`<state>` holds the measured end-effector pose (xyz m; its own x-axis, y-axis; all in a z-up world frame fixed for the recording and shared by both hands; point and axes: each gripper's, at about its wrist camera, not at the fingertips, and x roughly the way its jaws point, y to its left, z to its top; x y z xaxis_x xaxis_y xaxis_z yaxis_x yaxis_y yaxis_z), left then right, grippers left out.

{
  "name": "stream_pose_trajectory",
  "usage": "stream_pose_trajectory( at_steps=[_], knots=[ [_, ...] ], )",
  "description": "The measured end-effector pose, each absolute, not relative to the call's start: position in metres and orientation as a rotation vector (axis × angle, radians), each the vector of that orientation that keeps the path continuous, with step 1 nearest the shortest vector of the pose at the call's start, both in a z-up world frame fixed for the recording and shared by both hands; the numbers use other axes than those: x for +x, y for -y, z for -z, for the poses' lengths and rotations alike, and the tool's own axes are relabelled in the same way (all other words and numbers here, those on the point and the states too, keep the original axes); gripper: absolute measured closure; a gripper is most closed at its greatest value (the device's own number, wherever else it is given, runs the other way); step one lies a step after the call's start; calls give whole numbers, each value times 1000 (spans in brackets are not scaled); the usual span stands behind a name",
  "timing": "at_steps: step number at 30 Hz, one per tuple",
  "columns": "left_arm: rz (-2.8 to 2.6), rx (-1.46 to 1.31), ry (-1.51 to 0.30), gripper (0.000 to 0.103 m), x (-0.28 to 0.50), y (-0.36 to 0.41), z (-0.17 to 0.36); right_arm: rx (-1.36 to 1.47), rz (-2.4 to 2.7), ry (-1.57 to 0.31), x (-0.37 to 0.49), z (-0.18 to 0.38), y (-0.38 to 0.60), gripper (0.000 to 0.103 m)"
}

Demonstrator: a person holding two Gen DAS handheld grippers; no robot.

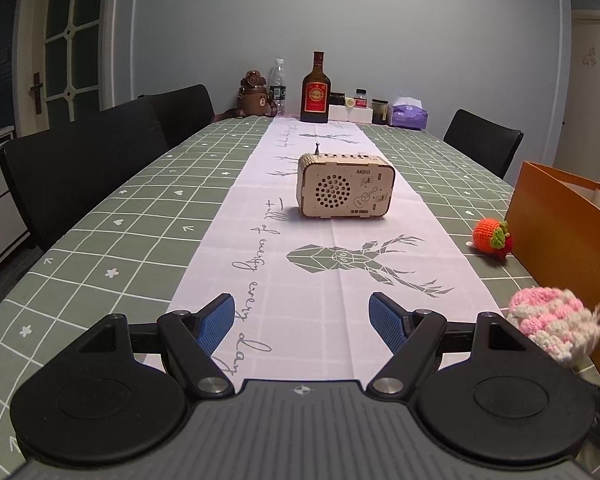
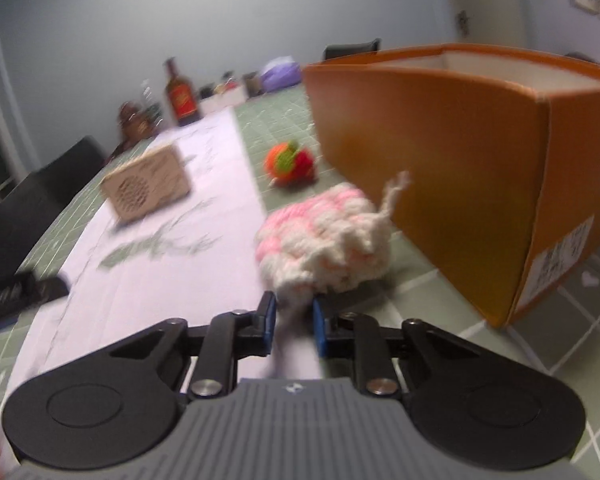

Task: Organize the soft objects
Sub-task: 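Grasp the pink-and-white crocheted piece with the right gripper and lift it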

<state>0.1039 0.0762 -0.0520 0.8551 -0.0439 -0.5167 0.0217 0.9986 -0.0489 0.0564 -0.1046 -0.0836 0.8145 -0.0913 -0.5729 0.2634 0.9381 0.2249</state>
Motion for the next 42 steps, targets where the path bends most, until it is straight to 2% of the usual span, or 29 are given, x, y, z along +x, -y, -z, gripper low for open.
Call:
stream_pose_trajectory(
  at_steps=[1,2,4,7,10,12,15,19,26,37,39,41,42],
  knots=[
    [32,-43,-543,13,103,-77,51,288,169,-610,55,82,104,80],
    [28,-43,-542,13,103,-77,51,283,148,-628,55,80,104,61],
    [24,-42,-540,13,101,-77,50,274,111,-657,56,75,105,41],
    [23,-40,-533,13,97,-78,47,210,122,-634,50,67,102,40],
    [27,-40,-523,13,94,-78,45,144,122,-622,49,62,98,22],
    [29,-38,-521,13,93,-77,45,108,126,-600,51,60,97,17],
    [36,-27,-522,13,92,-75,46,-16,157,-552,53,58,87,3],
    [41,-20,-524,13,93,-72,47,-148,186,-548,65,59,80,3],
    [32,-6,-532,13,96,-72,47,-44,146,-607,91,64,98,3],
    [8,3,-558,13,103,-73,51,-91,165,-657,111,76,90,2],
    [9,10,-558,13,103,-71,51,-90,169,-658,111,78,90,7],
    [10,20,-557,13,104,-69,49,-72,191,-654,109,79,93,31],
    [9,28,-555,13,105,-68,48,-75,201,-651,107,78,95,32]
  ],
)
